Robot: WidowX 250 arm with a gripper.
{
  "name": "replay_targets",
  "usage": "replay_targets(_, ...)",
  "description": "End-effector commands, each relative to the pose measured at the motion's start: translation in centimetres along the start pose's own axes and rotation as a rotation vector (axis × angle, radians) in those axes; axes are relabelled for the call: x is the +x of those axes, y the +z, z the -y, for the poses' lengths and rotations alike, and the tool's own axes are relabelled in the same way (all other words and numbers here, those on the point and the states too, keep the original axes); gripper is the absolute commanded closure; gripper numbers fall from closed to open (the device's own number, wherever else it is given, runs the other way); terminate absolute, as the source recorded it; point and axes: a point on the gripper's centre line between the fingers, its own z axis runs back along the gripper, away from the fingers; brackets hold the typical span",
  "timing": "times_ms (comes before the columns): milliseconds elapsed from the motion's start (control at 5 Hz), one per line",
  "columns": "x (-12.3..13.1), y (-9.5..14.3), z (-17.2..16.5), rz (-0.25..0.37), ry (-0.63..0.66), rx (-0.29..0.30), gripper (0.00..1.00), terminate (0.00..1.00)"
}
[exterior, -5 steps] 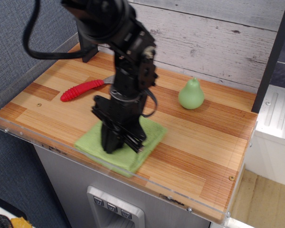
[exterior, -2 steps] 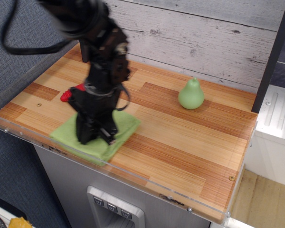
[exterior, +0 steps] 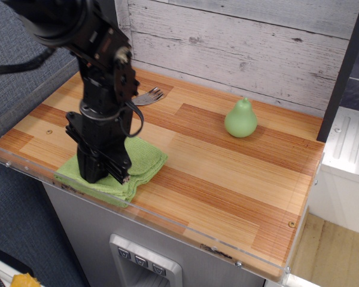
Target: Move the green cloth to the left edge of the table
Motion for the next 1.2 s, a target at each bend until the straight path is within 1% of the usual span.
replay_targets(0,0.6,2.7,-0.5,0.096,0.028,0.019,0.0,0.0)
replay_targets(200,0.7,3.5,-1.1,0.11,0.068,0.026,0.0,0.0)
replay_targets(600,1.2,6.6,-1.0,0.175,0.097,0.026,0.0,0.0)
replay_targets(800,2.6,8.4,-0.9,0.201,0.211,0.021,0.0,0.0)
replay_targets(1000,5.2,10.1,-0.6,0.291,0.123,-0.044,0.0,0.0)
